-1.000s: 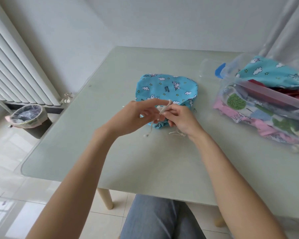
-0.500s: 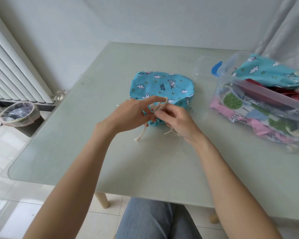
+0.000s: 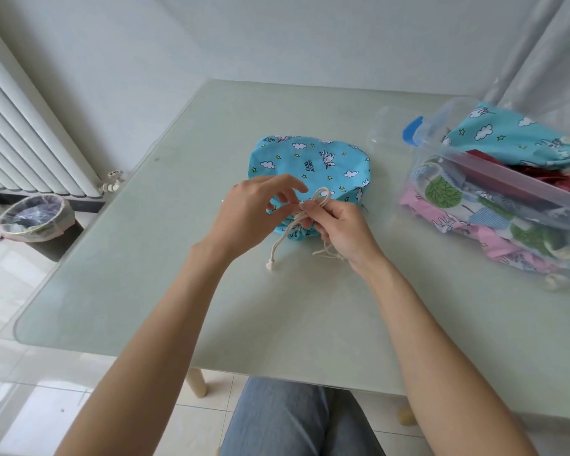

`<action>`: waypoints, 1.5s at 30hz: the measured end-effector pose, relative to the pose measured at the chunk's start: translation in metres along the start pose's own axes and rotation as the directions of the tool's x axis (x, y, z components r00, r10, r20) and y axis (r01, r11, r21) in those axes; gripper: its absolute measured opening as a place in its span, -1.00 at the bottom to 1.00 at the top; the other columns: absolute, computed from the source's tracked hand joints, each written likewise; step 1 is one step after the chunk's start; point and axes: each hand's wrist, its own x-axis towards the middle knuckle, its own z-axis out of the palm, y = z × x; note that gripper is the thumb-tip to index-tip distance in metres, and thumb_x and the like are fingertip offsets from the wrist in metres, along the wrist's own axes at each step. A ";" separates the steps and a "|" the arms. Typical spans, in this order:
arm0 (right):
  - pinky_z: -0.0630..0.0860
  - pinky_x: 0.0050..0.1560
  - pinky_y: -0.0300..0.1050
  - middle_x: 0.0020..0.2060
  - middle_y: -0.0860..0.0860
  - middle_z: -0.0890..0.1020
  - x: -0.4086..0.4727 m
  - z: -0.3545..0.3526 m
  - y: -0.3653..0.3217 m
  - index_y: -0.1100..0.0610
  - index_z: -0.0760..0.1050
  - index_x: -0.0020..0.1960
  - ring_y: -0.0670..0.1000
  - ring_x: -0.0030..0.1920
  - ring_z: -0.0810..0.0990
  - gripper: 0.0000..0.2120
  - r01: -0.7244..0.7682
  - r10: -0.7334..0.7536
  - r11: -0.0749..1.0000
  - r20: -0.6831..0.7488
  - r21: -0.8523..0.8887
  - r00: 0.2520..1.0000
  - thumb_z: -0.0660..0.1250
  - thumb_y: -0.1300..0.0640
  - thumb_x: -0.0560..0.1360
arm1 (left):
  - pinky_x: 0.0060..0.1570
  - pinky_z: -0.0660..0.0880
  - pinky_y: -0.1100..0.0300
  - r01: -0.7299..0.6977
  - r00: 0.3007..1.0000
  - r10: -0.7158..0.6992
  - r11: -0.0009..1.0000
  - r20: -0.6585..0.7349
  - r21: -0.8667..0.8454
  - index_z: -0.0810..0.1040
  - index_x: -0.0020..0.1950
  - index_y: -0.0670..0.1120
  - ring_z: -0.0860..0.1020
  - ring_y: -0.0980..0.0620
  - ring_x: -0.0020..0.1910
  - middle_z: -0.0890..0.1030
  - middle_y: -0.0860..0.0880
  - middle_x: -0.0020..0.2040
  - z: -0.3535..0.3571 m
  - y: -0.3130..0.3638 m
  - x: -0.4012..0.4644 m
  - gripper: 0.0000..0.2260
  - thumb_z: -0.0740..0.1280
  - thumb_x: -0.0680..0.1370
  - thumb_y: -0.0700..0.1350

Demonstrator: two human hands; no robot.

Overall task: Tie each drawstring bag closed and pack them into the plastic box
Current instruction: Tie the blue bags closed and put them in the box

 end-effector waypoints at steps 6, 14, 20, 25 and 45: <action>0.21 -0.52 -0.35 -0.31 0.07 0.54 0.005 0.001 0.002 0.34 0.57 -0.01 -0.12 -0.44 0.29 -0.76 -0.060 0.065 0.988 -0.028 0.140 0.997 0.27 0.15 0.56 | 0.00 0.47 0.26 0.297 0.939 -0.341 0.740 0.043 -0.604 0.41 0.19 0.02 0.52 0.17 -0.11 0.50 0.05 -0.13 0.011 0.004 -0.005 -0.72 0.30 0.55 -0.26; 0.23 -0.53 -0.33 -0.45 -0.04 0.50 0.004 -0.003 0.004 0.18 0.54 -0.21 -0.15 -0.49 0.34 -0.85 -0.092 0.083 0.956 0.043 0.279 0.996 0.31 0.19 0.52 | -0.20 0.49 0.40 0.364 0.931 -0.321 0.827 0.172 -0.428 0.55 0.00 -0.07 0.61 0.21 -0.30 0.65 0.16 -0.28 0.015 -0.008 -0.006 -0.72 0.52 0.35 -0.19; 0.26 -0.50 -0.34 -0.33 0.03 0.62 0.004 -0.012 0.002 0.21 0.61 -0.13 -0.15 -0.46 0.39 -0.86 -0.086 0.030 0.947 0.183 0.310 0.983 0.38 0.15 0.38 | -0.19 0.53 0.28 0.393 0.919 -0.306 0.755 0.247 -0.525 0.58 -0.11 -0.06 0.61 0.11 -0.26 0.68 -0.01 -0.23 0.010 -0.012 -0.002 -0.89 0.45 0.43 -0.22; 0.41 -0.33 -0.35 -0.24 0.18 0.62 0.004 -0.007 0.002 0.12 0.60 -0.19 -0.15 -0.37 0.50 -0.88 0.145 -0.144 0.989 0.043 -0.024 0.989 0.44 0.31 0.40 | -0.17 0.47 0.33 0.393 0.914 -0.297 0.814 0.275 -0.428 0.59 -0.08 -0.05 0.60 0.10 -0.25 0.67 0.02 -0.23 0.012 -0.016 -0.003 -0.88 0.43 0.45 -0.24; 0.50 -0.13 -0.18 -0.24 0.00 0.67 0.009 0.008 0.010 0.22 0.60 -0.26 0.02 -0.17 0.47 -0.82 0.573 -0.948 0.154 0.044 -0.805 0.316 0.35 0.32 0.50 | 0.02 0.48 0.25 0.379 0.925 -0.281 0.675 0.255 -0.633 0.55 0.13 -0.12 0.59 0.07 -0.07 0.64 -0.13 -0.08 0.007 -0.006 -0.008 -0.84 0.26 0.58 -0.23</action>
